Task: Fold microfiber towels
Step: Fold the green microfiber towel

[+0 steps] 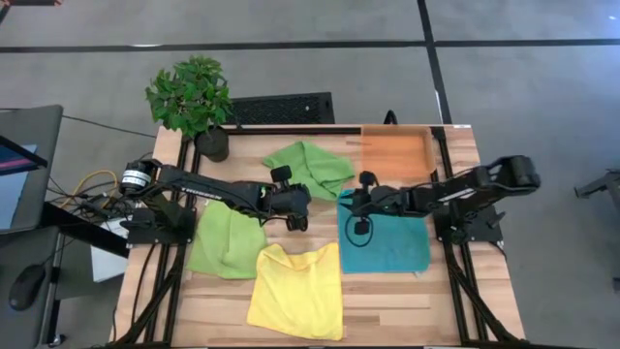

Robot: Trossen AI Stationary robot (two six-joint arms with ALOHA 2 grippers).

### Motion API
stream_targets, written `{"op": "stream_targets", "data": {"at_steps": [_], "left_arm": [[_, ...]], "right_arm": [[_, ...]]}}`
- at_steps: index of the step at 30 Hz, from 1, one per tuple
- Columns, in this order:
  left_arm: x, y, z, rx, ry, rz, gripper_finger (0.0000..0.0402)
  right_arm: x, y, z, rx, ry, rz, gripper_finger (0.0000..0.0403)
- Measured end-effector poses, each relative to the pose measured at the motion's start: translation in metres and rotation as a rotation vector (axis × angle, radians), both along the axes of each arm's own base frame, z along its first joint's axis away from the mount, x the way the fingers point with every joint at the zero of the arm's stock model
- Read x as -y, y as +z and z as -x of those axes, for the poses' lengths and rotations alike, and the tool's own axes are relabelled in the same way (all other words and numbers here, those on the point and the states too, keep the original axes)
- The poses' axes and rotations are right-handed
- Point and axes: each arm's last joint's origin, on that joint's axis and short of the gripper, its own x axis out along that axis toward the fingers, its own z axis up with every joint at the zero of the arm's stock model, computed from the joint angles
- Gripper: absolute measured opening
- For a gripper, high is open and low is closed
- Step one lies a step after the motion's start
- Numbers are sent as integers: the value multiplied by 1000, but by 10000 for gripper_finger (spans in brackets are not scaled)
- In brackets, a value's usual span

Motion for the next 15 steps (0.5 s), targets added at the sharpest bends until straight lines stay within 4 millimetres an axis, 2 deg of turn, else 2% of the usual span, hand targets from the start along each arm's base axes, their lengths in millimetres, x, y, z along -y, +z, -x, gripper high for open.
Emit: {"op": "stream_targets", "data": {"at_steps": [7,15], "left_arm": [[0,0,0,4,5,4,0],[1,0,0,4,-1,13,0]], "right_arm": [[0,-10,-33,-61,32,56,103],[12,-15,-52,-87,-23,86,103]]}}
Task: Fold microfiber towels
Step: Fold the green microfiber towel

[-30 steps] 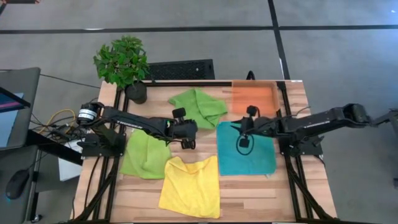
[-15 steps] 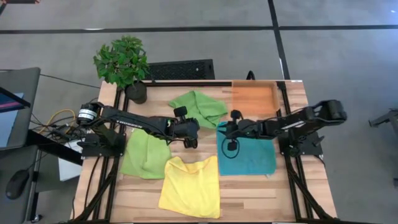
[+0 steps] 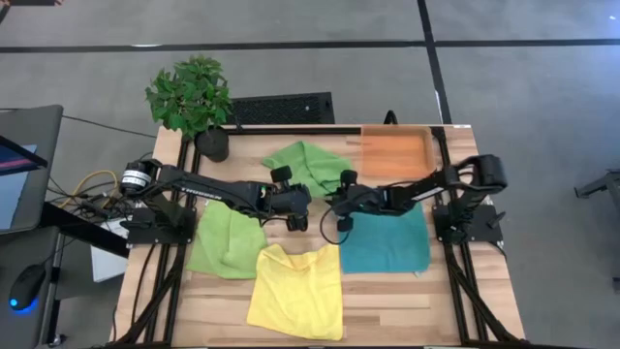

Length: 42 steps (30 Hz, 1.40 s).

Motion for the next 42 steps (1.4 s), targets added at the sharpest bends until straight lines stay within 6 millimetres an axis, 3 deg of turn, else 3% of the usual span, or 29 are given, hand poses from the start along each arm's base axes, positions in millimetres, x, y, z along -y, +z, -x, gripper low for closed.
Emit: {"op": "stream_targets", "data": {"at_steps": [7,17,23,34,42], "left_arm": [[9,4,3,-4,-32,-4,0],[9,36,23,54,-18,-32,0],[7,46,32,57,12,-81,0],[7,70,28,68,-30,-146,0],[7,83,37,-42,-41,-125,0]], "right_arm": [[4,-4,2,-60,-15,-2,102],[4,-7,5,-101,-11,-7,102],[4,-8,6,-107,-11,-8,102],[4,-8,5,-109,-2,3,102],[7,-3,5,-99,-6,60,102]]}}
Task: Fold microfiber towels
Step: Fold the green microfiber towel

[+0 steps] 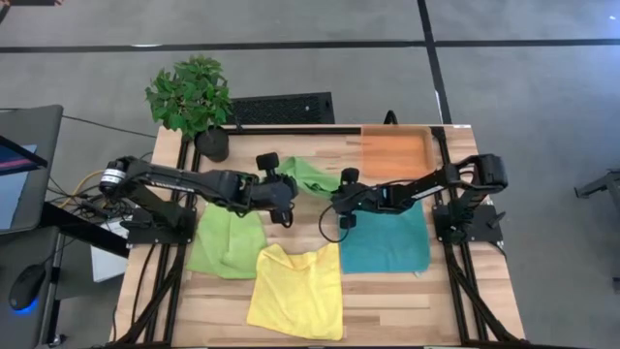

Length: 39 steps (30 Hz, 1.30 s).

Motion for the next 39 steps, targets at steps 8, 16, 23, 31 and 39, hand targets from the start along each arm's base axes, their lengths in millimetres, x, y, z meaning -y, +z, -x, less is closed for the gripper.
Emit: {"op": "stream_targets", "data": {"at_steps": [8,16,23,31,39], "left_arm": [[0,-3,8,-61,49,67,0],[0,-3,8,-64,42,74,0],[0,-3,7,-59,38,82,0],[1,-3,7,-66,26,84,0],[0,-3,6,-61,32,66,0]], "right_arm": [[0,23,-2,88,50,51,102],[-4,33,-8,122,247,88,102],[-3,45,-18,153,263,123,102],[-5,48,-20,150,341,147,102],[-6,49,-21,156,399,124,102]]}}
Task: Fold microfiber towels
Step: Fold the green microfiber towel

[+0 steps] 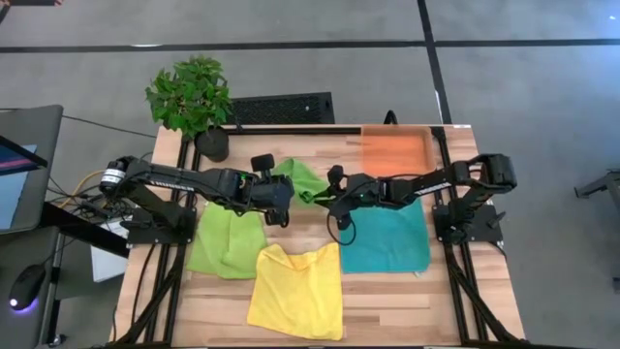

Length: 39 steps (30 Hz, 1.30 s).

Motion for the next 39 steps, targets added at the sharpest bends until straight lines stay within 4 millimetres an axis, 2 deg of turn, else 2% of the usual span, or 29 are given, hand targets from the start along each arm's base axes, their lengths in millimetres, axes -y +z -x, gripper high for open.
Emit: {"op": "stream_targets", "data": {"at_steps": [22,25,30,34,39], "left_arm": [[0,7,-9,65,-39,-88,0],[0,7,-9,72,-41,-92,0],[-1,7,-9,71,-35,-99,0],[-1,7,-8,61,-24,-115,0],[-7,6,-6,40,6,-132,0]], "right_arm": [[8,-5,3,-51,-30,-48,100],[8,-5,3,-48,-38,-62,79],[8,-5,3,-45,-54,-89,12],[11,-1,5,-41,-157,-25,8],[15,24,14,-29,-268,75,5]]}}
